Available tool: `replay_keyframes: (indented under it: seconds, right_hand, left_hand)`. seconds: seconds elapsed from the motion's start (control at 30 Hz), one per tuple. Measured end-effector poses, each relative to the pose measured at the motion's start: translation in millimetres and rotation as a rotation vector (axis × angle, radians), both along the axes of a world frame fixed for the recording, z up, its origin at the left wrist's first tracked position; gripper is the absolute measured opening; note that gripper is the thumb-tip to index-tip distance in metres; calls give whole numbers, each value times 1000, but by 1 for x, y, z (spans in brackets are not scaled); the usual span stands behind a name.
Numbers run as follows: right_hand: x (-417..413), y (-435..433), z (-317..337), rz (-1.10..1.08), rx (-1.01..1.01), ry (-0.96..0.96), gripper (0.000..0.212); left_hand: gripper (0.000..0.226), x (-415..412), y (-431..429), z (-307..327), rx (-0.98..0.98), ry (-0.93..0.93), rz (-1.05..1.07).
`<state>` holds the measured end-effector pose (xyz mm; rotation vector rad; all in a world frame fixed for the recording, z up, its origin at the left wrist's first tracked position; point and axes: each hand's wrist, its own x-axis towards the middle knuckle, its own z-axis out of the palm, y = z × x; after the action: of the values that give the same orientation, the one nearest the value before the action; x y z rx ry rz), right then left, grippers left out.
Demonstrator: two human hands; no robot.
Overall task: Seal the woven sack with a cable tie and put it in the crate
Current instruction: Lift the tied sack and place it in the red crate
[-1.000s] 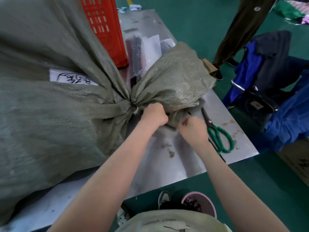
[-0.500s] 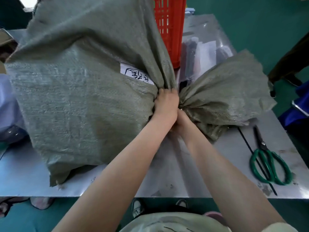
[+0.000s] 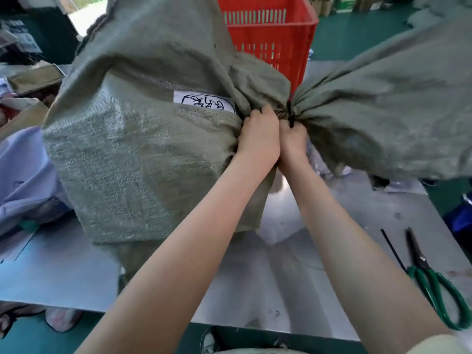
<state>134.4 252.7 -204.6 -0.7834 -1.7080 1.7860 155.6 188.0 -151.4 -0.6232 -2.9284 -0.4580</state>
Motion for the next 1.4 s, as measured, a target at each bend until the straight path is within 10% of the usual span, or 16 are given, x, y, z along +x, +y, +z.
replay_keyframes:
  seconds: [0.4,0.63,0.8,0.97,1.17,1.27,1.4]
  right_hand:
    - [-49,-14,152,270,538,224,21]
    - [-73,-21,172,406,776,18,42]
    - [-78,-26,175,473,942,-89,39]
    - [-78,-39,167,470,1162,-147,35]
    - [-69,-34,142,303,1236,-440,68]
    - [-38,-16,136,440,1171,-548,111]
    - [-14,-28,111,471,1217,-558,101]
  left_hand:
    - [41,-41,-43,113,302,190,38]
    - [57,-55,-74,93,439,49,-25]
    - [52,-53,-87,73,418,470,246]
    - [105,-80,-106,50,450,-54,365]
    - [40,-88,-95,33,464,-41,319]
    - [40,-90,-95,33,465,-51,337]
    - [44,-85,-88,41,542,-159,355]
